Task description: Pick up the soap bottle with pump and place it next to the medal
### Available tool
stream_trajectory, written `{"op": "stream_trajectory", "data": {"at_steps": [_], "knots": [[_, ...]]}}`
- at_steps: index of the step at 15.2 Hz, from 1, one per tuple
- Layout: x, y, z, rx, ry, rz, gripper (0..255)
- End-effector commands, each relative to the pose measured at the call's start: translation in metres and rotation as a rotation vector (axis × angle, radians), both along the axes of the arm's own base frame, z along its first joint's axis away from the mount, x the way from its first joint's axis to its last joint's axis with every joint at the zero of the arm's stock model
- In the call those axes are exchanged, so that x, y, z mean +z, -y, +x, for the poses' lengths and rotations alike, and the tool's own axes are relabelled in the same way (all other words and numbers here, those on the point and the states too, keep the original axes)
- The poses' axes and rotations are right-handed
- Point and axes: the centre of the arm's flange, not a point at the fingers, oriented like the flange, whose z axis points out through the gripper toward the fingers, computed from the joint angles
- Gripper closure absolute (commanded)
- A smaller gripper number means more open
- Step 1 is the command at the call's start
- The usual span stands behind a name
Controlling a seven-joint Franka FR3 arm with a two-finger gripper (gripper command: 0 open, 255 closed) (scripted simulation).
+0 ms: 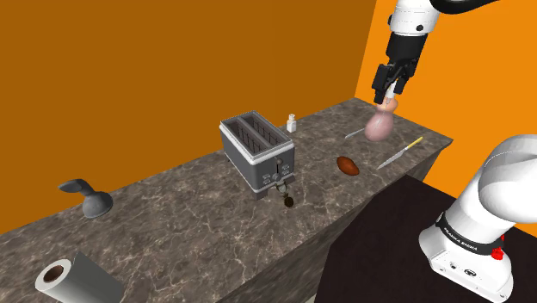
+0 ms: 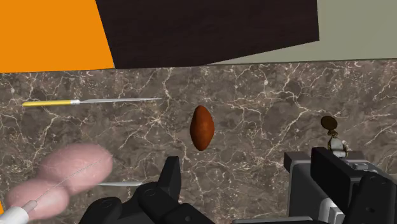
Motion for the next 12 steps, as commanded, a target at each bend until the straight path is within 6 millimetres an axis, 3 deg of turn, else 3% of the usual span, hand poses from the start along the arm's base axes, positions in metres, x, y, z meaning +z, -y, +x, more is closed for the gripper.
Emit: {"op": "stream_trajectory", "data": {"at_steps": [1, 12], "knots": [[0.000, 0.000, 0.000, 0.000, 0.000, 0.000, 0], [-0.027, 0.137, 0.039, -0.028, 0.010, 0.000, 0]]}}
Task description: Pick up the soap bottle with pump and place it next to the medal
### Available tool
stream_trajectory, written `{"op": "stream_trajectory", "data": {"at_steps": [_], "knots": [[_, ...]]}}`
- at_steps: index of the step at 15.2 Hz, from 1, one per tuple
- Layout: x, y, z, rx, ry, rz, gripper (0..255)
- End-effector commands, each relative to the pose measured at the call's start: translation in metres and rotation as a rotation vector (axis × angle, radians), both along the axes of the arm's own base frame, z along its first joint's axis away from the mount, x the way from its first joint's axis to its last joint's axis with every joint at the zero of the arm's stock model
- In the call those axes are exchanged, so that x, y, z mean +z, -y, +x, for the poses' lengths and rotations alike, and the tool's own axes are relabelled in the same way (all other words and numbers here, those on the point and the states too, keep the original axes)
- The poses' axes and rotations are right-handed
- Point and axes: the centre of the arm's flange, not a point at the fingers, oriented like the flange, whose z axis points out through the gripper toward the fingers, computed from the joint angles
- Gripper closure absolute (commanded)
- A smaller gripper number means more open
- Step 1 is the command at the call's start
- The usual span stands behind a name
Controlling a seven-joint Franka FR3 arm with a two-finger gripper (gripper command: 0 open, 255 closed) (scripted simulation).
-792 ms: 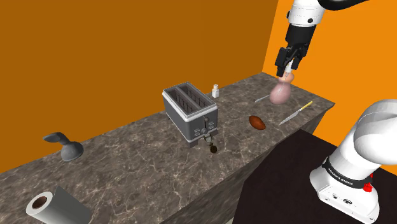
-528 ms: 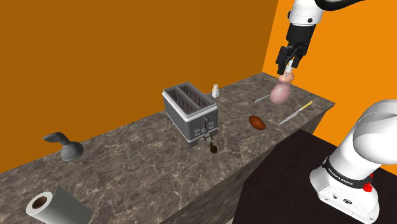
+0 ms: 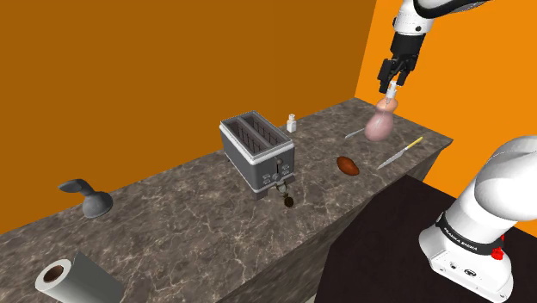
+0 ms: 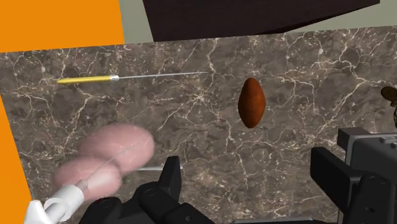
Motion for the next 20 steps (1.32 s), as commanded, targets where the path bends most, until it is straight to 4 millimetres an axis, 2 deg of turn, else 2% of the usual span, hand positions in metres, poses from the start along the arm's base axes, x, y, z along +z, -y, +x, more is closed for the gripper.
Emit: {"op": "stream_trajectory", "data": {"at_steps": [1, 18, 20], "knots": [[-0.007, 0.027, 0.005, -0.004, 0.002, -0.001, 0], [-0.047, 0.241, 0.058, -0.047, 0.016, -0.001, 0], [-0.053, 0.245, 0.059, -0.048, 0.017, -0.001, 0]]}}
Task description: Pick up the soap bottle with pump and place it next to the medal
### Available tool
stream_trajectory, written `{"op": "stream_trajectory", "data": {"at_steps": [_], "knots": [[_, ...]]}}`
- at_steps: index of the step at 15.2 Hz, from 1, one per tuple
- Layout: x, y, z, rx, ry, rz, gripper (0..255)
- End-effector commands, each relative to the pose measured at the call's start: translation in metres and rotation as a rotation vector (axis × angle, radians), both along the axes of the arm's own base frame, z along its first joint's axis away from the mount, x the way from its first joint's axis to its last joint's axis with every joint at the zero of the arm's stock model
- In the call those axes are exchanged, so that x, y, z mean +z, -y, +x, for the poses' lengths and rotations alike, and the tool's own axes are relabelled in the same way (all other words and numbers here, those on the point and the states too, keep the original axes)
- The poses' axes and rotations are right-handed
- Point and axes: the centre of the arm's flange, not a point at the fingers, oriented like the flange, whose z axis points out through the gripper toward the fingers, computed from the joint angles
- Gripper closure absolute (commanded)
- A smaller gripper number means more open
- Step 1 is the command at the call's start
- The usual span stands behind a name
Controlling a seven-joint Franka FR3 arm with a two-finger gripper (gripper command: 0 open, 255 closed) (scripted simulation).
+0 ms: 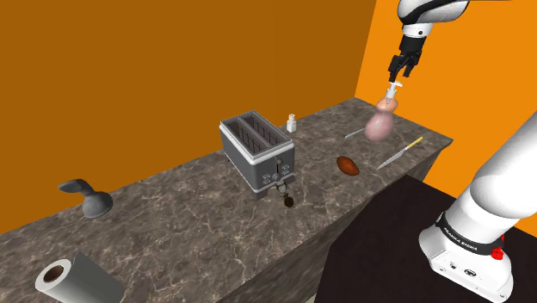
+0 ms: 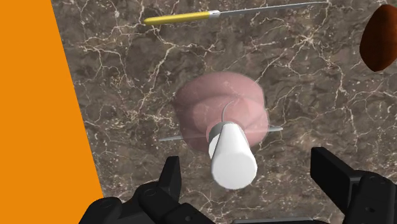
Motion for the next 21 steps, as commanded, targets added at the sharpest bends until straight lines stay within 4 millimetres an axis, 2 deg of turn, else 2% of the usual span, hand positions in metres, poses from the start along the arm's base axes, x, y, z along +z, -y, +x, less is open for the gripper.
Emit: {"op": "stream_trajectory", "data": {"at_steps": [1, 6, 14, 15, 21], "knots": [[-0.008, 0.005, 0.001, 0.000, 0.001, -0.001, 0], [-0.037, 0.006, 0.002, 0.000, 0.001, -0.001, 0], [-0.037, 0.006, 0.002, 0.000, 0.001, -0.001, 0], [-0.037, 0.006, 0.002, 0.000, 0.001, -0.001, 255], [-0.037, 0.006, 0.002, 0.000, 0.001, -0.001, 255]]}}
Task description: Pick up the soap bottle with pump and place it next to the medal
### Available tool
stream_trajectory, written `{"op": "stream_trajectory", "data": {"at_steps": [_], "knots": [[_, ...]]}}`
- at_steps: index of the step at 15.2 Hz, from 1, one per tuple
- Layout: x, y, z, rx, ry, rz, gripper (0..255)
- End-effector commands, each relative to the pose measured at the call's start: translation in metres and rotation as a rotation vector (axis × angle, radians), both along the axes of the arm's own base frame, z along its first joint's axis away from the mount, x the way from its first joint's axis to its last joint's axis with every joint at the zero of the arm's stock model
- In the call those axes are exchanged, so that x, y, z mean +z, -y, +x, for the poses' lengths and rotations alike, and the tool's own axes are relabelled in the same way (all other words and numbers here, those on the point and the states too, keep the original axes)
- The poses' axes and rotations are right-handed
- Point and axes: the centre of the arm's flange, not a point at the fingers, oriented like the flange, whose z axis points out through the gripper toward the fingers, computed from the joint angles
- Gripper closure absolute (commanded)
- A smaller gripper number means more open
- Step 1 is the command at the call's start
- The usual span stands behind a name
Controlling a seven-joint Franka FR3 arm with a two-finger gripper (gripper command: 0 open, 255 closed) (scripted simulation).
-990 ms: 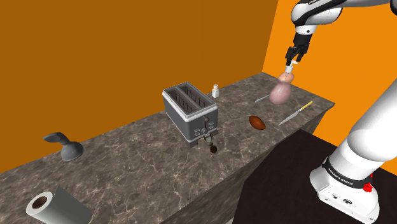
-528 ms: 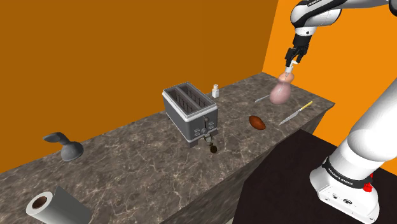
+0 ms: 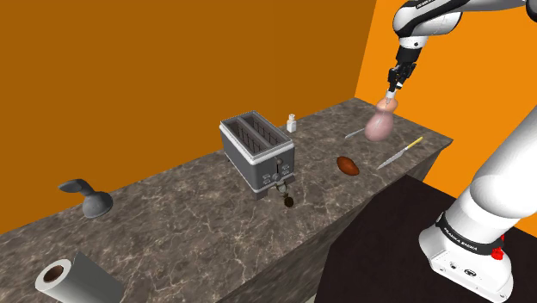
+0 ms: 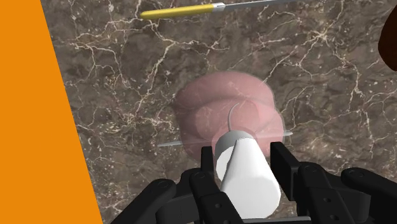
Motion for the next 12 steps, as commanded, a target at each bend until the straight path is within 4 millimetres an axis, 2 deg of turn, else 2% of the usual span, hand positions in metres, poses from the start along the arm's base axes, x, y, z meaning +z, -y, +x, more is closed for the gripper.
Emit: {"op": "stream_trajectory", "data": {"at_steps": [1, 3, 12], "knots": [[0.000, 0.000, 0.000, 0.000, 0.000, 0.000, 255], [0.000, 0.000, 0.000, 0.000, 0.000, 0.000, 255], [0.047, 0.000, 0.000, 0.000, 0.000, 0.000, 255]]}}
